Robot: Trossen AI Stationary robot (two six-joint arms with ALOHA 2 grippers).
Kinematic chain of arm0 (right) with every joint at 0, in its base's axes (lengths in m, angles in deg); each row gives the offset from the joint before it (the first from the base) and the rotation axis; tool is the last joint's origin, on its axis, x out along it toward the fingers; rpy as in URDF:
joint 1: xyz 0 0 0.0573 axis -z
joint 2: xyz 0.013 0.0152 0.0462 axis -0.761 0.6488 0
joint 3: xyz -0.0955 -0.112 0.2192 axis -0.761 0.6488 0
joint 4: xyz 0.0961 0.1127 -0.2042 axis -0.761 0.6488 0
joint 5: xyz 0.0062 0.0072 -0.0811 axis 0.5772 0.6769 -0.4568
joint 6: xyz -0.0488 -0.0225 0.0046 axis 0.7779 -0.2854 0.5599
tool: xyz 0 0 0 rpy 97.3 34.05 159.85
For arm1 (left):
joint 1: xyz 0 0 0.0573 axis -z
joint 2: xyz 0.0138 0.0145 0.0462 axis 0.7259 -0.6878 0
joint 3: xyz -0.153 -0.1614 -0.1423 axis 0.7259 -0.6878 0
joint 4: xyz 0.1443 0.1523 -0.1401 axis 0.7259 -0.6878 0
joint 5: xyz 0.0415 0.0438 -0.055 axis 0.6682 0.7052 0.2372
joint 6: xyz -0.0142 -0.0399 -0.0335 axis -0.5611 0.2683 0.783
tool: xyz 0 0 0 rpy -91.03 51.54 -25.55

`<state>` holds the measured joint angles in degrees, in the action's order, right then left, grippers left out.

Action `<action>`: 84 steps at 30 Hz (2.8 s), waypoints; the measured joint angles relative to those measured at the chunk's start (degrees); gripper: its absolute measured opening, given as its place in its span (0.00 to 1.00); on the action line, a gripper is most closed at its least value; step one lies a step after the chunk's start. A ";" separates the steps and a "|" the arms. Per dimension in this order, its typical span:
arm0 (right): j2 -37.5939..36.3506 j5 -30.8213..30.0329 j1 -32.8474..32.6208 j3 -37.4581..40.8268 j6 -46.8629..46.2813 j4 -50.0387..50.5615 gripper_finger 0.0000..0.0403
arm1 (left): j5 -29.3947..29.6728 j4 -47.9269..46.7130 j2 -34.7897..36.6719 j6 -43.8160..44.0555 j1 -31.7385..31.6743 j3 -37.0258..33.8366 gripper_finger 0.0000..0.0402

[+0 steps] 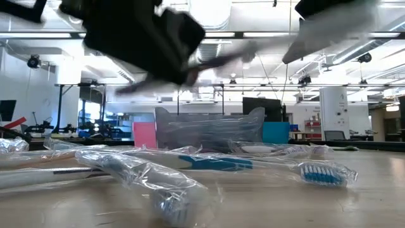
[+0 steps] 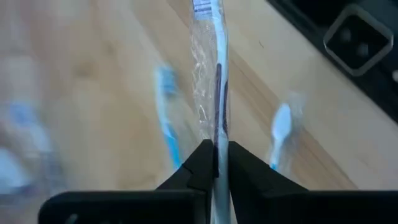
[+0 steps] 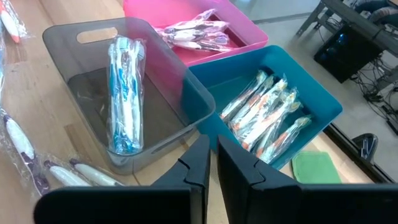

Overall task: Pick & Place Toothbrushes
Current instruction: Put the purple toothbrush into the pink bin

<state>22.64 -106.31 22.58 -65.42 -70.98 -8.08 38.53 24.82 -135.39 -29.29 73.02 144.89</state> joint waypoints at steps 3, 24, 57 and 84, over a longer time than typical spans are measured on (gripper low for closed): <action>0.00 0.00 0.00 0.07 0.00 0.03 0.06 | 4.69 -0.29 3.57 0.40 0.00 -0.57 0.09; -8.17 -3.41 10.97 -0.21 9.16 8.65 0.02 | 26.55 1.52 31.94 5.11 -21.03 -1.37 0.09; -31.78 -3.37 41.05 0.68 28.56 13.73 0.02 | 23.70 -29.72 15.61 50.29 -50.95 17.21 0.09; -31.89 -4.22 42.02 7.13 26.99 11.77 0.02 | 13.07 -35.63 1.44 61.74 -49.99 14.56 0.09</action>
<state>-9.25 -110.52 64.60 -58.29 -43.99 3.69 51.60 -10.81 -133.95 32.45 23.04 159.45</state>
